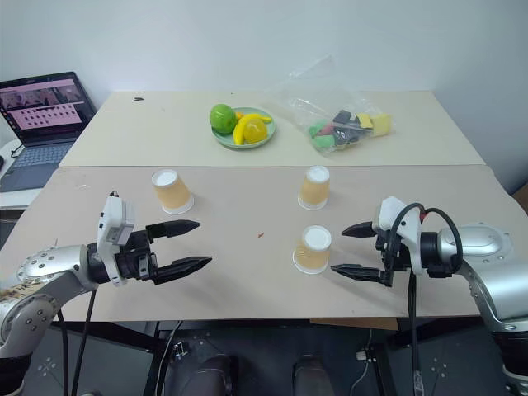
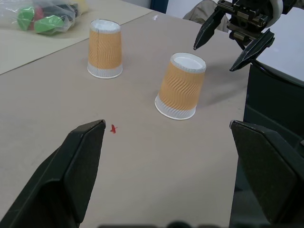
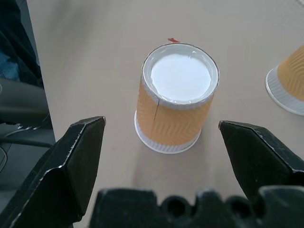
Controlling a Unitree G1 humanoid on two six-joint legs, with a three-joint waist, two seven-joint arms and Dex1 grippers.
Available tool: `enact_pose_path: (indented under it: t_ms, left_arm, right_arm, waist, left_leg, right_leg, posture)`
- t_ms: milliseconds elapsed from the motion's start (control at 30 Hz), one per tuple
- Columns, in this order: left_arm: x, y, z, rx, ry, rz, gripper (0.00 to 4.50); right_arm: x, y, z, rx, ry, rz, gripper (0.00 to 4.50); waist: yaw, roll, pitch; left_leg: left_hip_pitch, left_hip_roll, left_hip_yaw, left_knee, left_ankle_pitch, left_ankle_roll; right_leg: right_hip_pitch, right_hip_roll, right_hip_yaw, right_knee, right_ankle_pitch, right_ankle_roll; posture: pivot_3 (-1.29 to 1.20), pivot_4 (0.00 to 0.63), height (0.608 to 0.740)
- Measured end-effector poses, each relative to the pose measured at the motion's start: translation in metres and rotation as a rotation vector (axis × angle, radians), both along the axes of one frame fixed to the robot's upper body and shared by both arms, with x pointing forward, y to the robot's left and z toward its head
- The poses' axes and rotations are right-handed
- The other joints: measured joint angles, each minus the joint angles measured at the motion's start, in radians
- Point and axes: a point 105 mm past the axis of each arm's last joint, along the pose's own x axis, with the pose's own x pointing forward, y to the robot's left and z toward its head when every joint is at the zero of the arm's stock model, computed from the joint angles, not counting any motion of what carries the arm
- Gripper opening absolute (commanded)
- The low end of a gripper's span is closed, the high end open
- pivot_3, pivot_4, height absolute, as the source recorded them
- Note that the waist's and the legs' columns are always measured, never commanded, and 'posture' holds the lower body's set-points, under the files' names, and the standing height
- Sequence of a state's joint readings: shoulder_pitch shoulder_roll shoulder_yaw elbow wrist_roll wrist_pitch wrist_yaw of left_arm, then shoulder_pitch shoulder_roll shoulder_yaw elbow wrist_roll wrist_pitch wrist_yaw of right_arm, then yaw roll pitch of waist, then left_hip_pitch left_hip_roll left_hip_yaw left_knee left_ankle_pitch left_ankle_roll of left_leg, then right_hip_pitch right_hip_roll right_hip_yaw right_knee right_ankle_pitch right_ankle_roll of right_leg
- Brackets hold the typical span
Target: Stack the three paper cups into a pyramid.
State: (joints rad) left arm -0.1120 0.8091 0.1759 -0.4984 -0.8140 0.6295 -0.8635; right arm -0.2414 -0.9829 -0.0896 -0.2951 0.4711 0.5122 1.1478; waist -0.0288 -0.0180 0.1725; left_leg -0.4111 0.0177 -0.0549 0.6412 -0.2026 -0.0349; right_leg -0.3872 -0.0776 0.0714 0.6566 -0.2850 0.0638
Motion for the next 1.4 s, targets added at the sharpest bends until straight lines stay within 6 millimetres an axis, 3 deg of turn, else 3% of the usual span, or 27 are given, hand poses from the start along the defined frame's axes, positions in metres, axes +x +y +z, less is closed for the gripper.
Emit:
enact_pose_path:
  t_ms: [167, 400, 1033, 1067, 1167, 1400]
  left_arm:
    - [0.001, 0.000, 0.001, 0.003, -0.001, 0.004, 4.48]
    - [0.000, -0.001, 0.002, 0.009, -0.004, 0.002, 4.48]
    - [0.000, 0.000, 0.007, 0.011, -0.025, 0.024, 4.48]
    - [0.000, 0.001, 0.008, 0.011, -0.027, 0.028, 4.50]
    - [0.000, 0.002, 0.007, 0.011, -0.025, 0.036, 4.50]
    - [0.001, 0.003, 0.008, 0.011, -0.029, 0.050, 4.50]
  right_arm:
    - [0.010, 0.020, 0.010, 0.031, -0.067, 0.032, 4.50]
    - [0.013, 0.042, 0.009, 0.062, -0.062, 0.085, 4.50]
    - [0.034, 0.046, -0.009, 0.070, -0.020, 0.042, 4.50]
    - [0.034, 0.046, -0.009, 0.070, -0.020, 0.041, 3.97]
    - [0.035, 0.047, -0.008, 0.071, -0.024, 0.044, 3.19]
    - [0.036, 0.049, -0.004, 0.071, -0.035, 0.055, 3.19]
  waist:
    - [-0.008, 0.000, 0.000]
    - [-0.008, -0.001, 0.000]
    - [-0.010, -0.001, 0.000]
    - [-0.010, -0.001, 0.000]
    - [-0.010, -0.001, 0.000]
    - [-0.010, -0.001, 0.000]
  left_leg:
    - [0.000, 0.001, 0.000, 0.000, 0.000, 0.000]
    - [0.000, 0.000, -0.001, 0.000, 0.000, 0.000]
    - [0.000, 0.000, 0.000, 0.000, 0.000, 0.000]
    - [0.000, 0.000, 0.000, 0.000, 0.000, 0.000]
    - [0.000, 0.000, -0.001, 0.000, 0.000, 0.000]
    - [0.000, 0.000, -0.001, 0.000, 0.000, 0.000]
  right_leg:
    - [0.000, 0.001, 0.000, 0.000, 0.000, 0.000]
    - [0.000, 0.000, 0.000, 0.000, 0.000, 0.000]
    - [-0.001, 0.000, 0.000, 0.001, 0.000, 0.000]
    - [-0.001, 0.000, 0.000, 0.001, 0.000, 0.000]
    - [-0.001, 0.000, 0.000, 0.001, 0.000, 0.000]
    - [-0.001, 0.000, 0.000, 0.001, 0.000, 0.000]
  posture:
    - [0.00, 0.150, 0.740]
    - [0.00, 0.150, 0.740]
    - [0.00, 0.150, 0.740]
    - [0.00, 0.150, 0.740]
    - [0.00, 0.150, 0.740]
    - [0.00, 0.150, 0.740]
